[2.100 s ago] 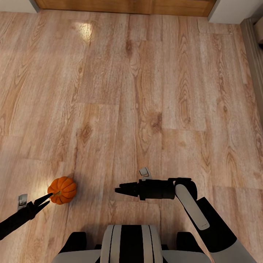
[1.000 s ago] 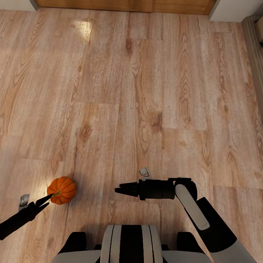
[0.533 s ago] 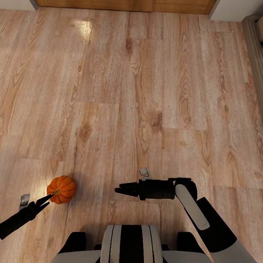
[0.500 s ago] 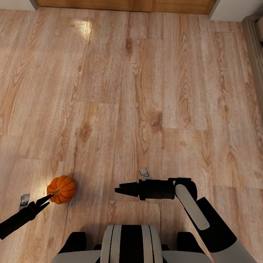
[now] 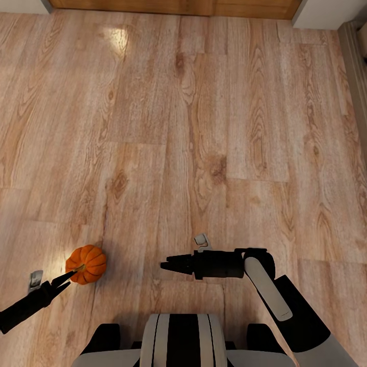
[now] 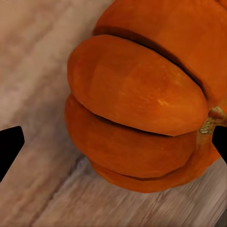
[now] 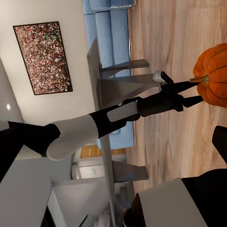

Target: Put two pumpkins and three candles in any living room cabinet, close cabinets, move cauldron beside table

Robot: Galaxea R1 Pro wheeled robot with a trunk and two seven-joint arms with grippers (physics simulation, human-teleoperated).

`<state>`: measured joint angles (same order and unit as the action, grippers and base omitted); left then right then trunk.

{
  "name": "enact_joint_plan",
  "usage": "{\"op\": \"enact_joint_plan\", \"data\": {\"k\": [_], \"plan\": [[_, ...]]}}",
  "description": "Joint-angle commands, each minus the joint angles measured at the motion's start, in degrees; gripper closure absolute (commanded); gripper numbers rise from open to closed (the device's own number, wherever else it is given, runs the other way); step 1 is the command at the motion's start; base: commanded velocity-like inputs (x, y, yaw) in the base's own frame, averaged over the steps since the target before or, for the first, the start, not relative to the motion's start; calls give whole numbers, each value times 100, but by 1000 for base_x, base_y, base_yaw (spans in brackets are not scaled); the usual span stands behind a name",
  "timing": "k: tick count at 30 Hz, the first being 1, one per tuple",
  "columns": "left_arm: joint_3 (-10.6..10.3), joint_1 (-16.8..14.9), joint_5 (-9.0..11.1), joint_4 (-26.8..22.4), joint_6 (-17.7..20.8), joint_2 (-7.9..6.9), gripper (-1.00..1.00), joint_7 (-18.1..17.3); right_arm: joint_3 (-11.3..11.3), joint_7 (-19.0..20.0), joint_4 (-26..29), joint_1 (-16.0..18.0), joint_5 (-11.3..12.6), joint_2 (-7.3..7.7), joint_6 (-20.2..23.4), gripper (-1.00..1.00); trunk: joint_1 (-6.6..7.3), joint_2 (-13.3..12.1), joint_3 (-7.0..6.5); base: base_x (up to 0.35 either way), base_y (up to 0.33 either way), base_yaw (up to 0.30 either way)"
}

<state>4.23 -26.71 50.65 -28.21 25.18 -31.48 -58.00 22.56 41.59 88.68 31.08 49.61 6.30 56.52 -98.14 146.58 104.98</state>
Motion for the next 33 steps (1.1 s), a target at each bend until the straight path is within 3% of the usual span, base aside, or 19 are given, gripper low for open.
{"op": "enact_joint_plan", "data": {"k": [1,33], "plan": [[0,-1,32,1,44,0,-100,-9,3,15,0,3,-3,3,17,-100,1,1,2,0,0,0],[-19,-1,23,0,-66,5,-100,-247,3,12,0,3,-10,-6,17,-100,-15,9,2,11,-9,0]]}}
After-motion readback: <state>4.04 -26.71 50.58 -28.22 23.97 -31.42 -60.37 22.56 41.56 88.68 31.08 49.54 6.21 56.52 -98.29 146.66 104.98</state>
